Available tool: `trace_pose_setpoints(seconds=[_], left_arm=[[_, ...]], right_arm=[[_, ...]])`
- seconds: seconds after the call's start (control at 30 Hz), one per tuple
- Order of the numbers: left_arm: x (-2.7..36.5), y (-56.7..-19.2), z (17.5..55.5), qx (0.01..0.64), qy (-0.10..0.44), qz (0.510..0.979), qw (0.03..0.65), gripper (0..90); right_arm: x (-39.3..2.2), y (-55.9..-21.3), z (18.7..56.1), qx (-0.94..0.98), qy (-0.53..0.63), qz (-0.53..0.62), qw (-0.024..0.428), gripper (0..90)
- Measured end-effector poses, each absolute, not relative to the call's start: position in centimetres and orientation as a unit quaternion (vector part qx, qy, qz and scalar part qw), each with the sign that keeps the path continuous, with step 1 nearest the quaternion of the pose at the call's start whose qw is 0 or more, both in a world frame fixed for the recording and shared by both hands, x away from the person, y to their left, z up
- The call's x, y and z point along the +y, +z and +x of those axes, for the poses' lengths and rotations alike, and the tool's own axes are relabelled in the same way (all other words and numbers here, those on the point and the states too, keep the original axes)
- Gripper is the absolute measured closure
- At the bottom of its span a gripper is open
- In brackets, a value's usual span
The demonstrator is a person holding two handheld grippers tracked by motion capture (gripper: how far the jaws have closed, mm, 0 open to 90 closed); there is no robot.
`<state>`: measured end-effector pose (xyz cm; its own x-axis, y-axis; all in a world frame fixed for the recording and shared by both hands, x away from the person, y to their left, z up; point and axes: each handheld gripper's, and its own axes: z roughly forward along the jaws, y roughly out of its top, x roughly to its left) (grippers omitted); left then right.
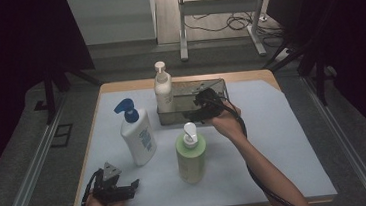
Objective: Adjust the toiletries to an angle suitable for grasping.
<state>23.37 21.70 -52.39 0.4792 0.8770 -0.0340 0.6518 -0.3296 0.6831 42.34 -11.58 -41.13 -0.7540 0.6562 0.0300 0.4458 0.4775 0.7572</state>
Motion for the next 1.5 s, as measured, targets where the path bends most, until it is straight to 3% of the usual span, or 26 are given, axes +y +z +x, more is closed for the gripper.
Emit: trace_pose_setpoints(seconds=[1.5], left_arm=[[21.7,-52.4,23.3,0.48,0.174,0.797,0.323,12.3]], right_arm=[[-20.4,-40.5,34.6,0.846,0.402,0.318,0.148,10.9]])
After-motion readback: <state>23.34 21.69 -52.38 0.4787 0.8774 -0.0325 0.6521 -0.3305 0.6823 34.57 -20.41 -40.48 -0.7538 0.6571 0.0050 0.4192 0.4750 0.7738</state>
